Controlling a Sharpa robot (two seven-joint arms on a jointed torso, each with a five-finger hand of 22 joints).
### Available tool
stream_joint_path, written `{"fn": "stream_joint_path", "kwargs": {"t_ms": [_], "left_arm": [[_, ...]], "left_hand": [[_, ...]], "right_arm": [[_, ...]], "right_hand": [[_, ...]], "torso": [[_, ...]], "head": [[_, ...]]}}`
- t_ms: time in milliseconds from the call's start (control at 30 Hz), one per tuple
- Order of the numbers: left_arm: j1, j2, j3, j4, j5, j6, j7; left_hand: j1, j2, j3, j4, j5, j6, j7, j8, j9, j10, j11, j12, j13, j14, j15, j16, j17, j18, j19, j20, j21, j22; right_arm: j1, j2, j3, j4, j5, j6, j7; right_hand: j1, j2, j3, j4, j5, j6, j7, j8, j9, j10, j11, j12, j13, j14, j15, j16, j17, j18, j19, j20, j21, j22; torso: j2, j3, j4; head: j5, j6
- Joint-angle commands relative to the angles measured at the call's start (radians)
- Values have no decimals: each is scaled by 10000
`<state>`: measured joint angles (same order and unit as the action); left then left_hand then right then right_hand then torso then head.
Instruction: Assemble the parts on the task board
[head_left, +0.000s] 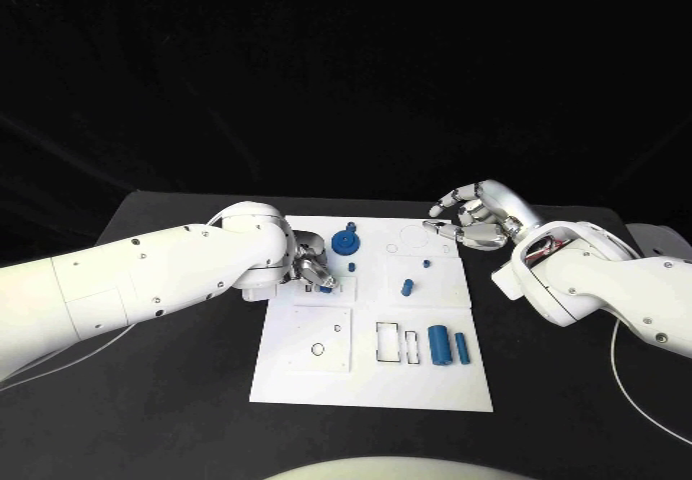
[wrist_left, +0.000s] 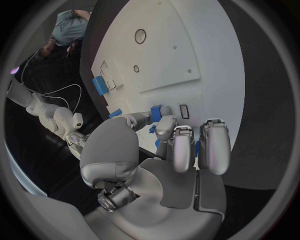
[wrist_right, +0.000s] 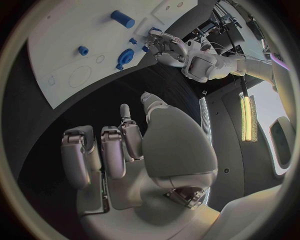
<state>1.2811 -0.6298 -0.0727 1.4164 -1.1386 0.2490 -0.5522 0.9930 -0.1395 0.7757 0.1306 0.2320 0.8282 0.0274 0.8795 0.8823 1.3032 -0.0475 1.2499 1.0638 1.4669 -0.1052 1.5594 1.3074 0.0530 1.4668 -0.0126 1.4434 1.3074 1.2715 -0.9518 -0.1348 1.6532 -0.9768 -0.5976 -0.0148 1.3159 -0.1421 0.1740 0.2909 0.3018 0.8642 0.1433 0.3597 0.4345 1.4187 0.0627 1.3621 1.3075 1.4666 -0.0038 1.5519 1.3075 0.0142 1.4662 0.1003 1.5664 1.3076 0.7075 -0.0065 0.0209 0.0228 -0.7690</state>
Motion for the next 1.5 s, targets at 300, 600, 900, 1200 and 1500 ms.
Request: {"fn": "stream_joint_path", "kwargs": {"t_ms": [300,600,900,1200,1500], "left_arm": [[-32,16,-22,81,-485,-74,4],[-36,-91,-2,242,-337,-372,6],[-39,-227,155,439,-225,-704,26],[-38,-243,221,433,-237,-611,-1],[-37,-80,216,181,-188,-161,-78]], "left_hand": [[363,278,1036,-1134,-51,-20,-48,38,6,93,-5,57,44,1010,-23,50,2533,-59,382,4,6,295],[379,314,1021,-1120,-70,-7,-45,36,3,108,-3,67,57,1007,-23,45,2524,-58,382,5,5,295],[373,313,956,-1093,-122,6,-40,30,-1,112,3,60,43,1004,-19,39,2515,-56,381,7,1,288],[369,343,597,-963,-290,66,-51,2,-20,128,-1,46,13,1007,-17,46,2525,-59,385,13,5,305],[478,416,282,-913,-538,57,-53,-68,-51,99,-1,13,-23,1007,-18,46,2525,-58,384,14,1,308]], "right_arm": [[-7,-9,0,32,-187,48,43],[-7,-25,0,34,-194,41,47],[-7,-36,0,29,-196,35,49],[-8,-36,0,18,-196,37,50],[-9,-35,0,9,-200,51,42]], "right_hand": [[-146,8,51,-2,-20,-58,-25,50,11,23,-39,21,1062,913,-90,-64,2119,-142,1046,-80,44,2632],[-146,8,51,-2,-20,-58,-25,50,11,23,-39,21,1062,913,-90,-64,2119,-142,1046,-80,44,2632],[-146,8,51,-2,-20,-58,-25,50,11,23,-39,21,1062,913,-90,-64,2119,-142,1046,-80,44,2632],[-146,8,51,-2,-20,-58,-25,50,11,23,-39,21,1062,913,-90,-64,2119,-142,1046,-80,44,2632],[-186,11,64,-11,-8,-52,-35,74,24,33,-47,30,1068,916,-97,-61,2127,-142,1046,-86,44,2632]], "torso": [[-4,5,-10],[-11,4,-9],[-15,9,8],[-6,13,5],[-8,5,7]], "head": [[6,-17],[-7,4],[-8,23],[16,12],[35,-17]]}}
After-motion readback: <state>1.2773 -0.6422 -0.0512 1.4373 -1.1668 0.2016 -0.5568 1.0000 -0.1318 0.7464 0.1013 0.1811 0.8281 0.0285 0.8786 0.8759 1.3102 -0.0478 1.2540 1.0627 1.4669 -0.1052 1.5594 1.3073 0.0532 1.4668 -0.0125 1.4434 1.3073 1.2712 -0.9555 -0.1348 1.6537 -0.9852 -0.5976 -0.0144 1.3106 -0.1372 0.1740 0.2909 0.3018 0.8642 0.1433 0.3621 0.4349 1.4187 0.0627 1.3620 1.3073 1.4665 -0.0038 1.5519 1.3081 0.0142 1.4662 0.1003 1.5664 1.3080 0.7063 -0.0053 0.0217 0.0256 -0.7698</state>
